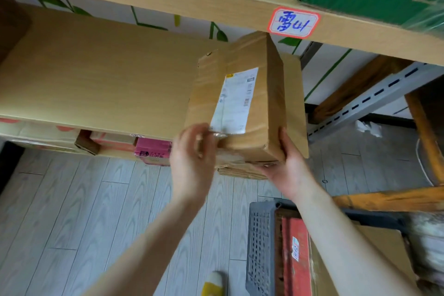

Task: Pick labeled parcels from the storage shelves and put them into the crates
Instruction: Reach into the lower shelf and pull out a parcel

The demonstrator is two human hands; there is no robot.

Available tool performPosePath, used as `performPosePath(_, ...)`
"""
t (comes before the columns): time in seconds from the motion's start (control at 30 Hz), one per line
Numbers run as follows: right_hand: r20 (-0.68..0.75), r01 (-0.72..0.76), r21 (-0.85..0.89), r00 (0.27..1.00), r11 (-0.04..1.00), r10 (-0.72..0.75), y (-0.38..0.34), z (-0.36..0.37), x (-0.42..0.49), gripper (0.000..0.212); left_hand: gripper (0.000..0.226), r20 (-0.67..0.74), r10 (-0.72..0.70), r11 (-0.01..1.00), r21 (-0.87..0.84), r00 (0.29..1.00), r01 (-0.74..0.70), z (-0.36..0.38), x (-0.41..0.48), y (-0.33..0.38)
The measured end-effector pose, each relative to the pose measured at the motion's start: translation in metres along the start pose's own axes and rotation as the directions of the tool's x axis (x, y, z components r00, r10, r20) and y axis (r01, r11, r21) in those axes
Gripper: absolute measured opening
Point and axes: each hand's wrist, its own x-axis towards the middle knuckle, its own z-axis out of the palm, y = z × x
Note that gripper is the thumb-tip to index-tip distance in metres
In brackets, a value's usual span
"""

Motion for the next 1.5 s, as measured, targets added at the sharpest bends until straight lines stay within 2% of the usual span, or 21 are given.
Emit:
performPosePath(0.03,0.006,-0.011,0.013,1.0,1.0,0.011,-0.001,-0.001,0.0,0.052,0.039,-0.008,-0.13,0.992,0.0,0.992,0.13,-0.003,0.009,-0.006)
performPosePath(0.07,0.009,-0.021,0.029,1.0,0.999,0.021,-0.003,-0.002,-0.001,0.051,0.051,0.041,-0.312,0.95,-0.023,0.949,0.313,-0.006,0.017,-0.009)
performPosePath(0.1,-0.002,-0.024,0.042,1.0,0.999,0.024,-0.004,-0.004,-0.001,0.05,0.056,0.141,-0.486,0.864,-0.068,0.863,0.498,-0.008,0.025,-0.011)
performPosePath(0.13,-0.033,-0.019,0.037,0.999,0.999,0.02,-0.005,-0.006,-0.001,0.048,0.053,0.279,-0.584,0.766,-0.12,0.762,0.631,-0.008,0.029,-0.012)
performPosePath(0.17,-0.1,0.001,0.011,0.995,1.0,0.0,-0.007,-0.008,0.0,0.044,0.048,0.396,-0.598,0.704,-0.157,0.697,0.693,-0.006,0.031,-0.012)
performPosePath(0.2,-0.193,0.03,-0.03,0.98,0.999,-0.036,-0.01,-0.009,0.0,0.039,0.041,0.449,-0.566,0.702,-0.177,0.692,0.69,-0.001,0.031,-0.011)
performPosePath(0.23,-0.304,0.064,-0.078,0.949,0.995,-0.085,-0.013,-0.01,0.001,0.032,0.035,0.452,-0.527,0.729,-0.196,0.72,0.656,0.005,0.031,-0.007)
performPosePath(0.3,-0.496,0.126,-0.136,0.85,0.983,-0.178,-0.021,-0.014,0.0,0.018,0.028,0.417,-0.468,0.781,-0.217,0.779,0.586,0.02,0.031,0.0)
performPosePath(0.37,-0.598,0.145,-0.163,0.772,0.976,-0.215,-0.032,-0.022,0.001,0.011,0.027,0.418,-0.427,0.822,-0.19,0.802,0.537,0.037,0.03,0.008)
performPosePath(0.4,-0.624,0.122,-0.191,0.751,0.974,-0.216,-0.037,-0.027,0.003,0.015,0.028,0.425,-0.403,0.846,-0.164,0.81,0.507,0.046,0.029,0.012)
performPosePath(0.5,-0.625,0.073,-0.195,0.759,0.978,-0.181,-0.048,-0.043,0.008,0.026,0.034,0.451,-0.345,0.887,-0.13,0.823,0.443,0.073,0.028,0.019)
performPosePath(0.63,-0.635,0.074,-0.147,0.757,0.986,-0.152,-0.052,-0.068,0.018,0.031,0.053,0.474,-0.355,0.88,-0.123,0.806,0.459,0.096,0.023,0.023)
performPosePath(0.83,-0.601,0.119,-0.071,0.787,0.99,-0.138,-0.04,-0.087,0.033,0.039,0.065,0.495,-0.285,0.893,-0.173,0.821,0.415,0.105,0.016,-0.009)
performPosePath(0.97,-0.58,0.207,-0.054,0.79,0.977,-0.2,-0.026,-0.096,0.041,0.04,0.046,0.447,-0.258,0.853,-0.311,0.857,0.419,0.102,0.008,-0.039)
performPosePath(1.07,-0.645,0.238,-0.031,0.737,0.971,-0.202,0.009,-0.108,0.048,0.046,0.034,0.347,-0.294,0.849,-0.333,0.89,0.411,0.1,-0.007,-0.072)
performPosePath(1.23,-0.734,0.194,-0.144,0.637,0.97,-0.237,0.093,-0.127,0.107,0.029,0.028,0.392,-0.275,0.939,-0.085,0.878,0.332,0.126,-0.007,-0.159)
performPosePath(1.33,-0.764,0.21,-0.274,0.546,0.939,-0.345,0.145,-0.145,0.157,0.026,0.03,0.446,-0.224,0.974,0.078,0.867,0.211,0.153,0.003,-0.214)
performPosePath(1.43,-0.714,0.212,-0.465,0.484,0.859,-0.506,0.178,-0.169,0.21,0.03,0.029,0.469,-0.205,0.973,0.192,0.859,0.127,0.183,0.017,-0.26)
performPosePath(1.5,-0.697,0.241,-0.532,0.419,0.812,-0.581,0.186,-0.182,0.238,0.05,0.032,0.461,-0.206,0.972,0.198,0.863,0.127,0.197,0.027,-0.284)
